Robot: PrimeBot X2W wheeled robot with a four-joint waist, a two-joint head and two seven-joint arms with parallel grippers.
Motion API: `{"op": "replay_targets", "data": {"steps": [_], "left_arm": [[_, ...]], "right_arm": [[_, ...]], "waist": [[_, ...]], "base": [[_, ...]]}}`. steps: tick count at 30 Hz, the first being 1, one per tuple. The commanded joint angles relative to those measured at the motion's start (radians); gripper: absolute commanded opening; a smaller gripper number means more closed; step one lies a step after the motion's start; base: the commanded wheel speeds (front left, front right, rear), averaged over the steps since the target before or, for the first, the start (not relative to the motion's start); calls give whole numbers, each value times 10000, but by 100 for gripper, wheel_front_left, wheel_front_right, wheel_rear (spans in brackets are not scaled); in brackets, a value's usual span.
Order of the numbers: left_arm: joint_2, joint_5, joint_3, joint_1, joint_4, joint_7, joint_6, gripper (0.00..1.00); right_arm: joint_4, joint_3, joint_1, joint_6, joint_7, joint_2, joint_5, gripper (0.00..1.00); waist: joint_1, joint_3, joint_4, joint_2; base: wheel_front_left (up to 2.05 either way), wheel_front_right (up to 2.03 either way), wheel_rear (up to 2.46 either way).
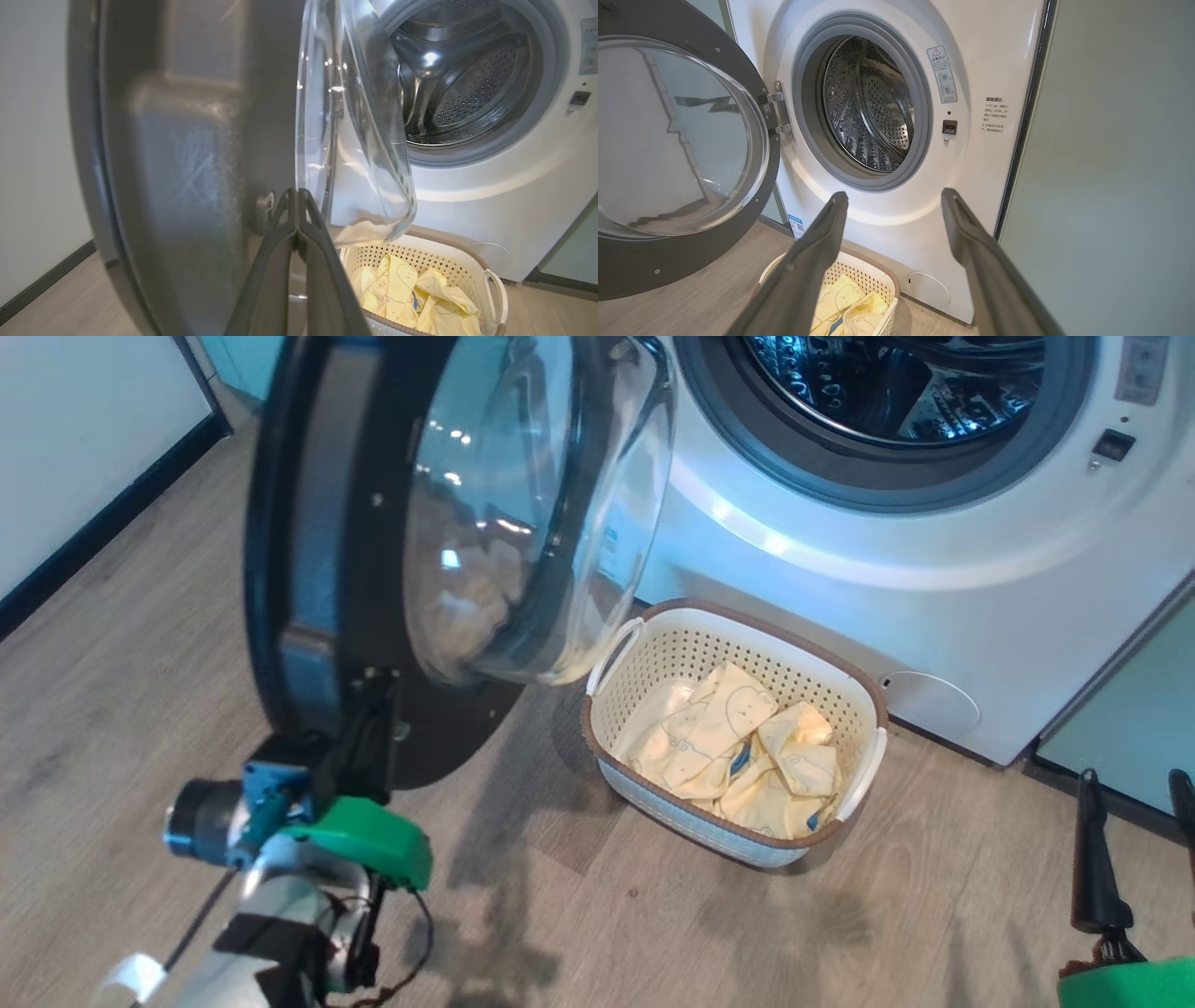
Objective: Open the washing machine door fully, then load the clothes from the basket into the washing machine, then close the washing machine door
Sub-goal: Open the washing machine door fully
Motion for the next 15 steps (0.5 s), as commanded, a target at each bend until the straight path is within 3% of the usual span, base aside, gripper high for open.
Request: {"op": "replay_targets", "data": {"steps": [1,15], "left_arm": [[353,-156,623,-582,-171,-174,70,0],[680,-170,1935,-937,629,-589,105,0]], "right_arm": [[-263,221,-344,-29,-95,-104,-38,100],[-307,177,-370,-29,-95,-104,-142,100]], "waist": [[0,21,-60,-1],[0,171,-171,-1]], "base": [[0,0,0],[0,0,0]]}}
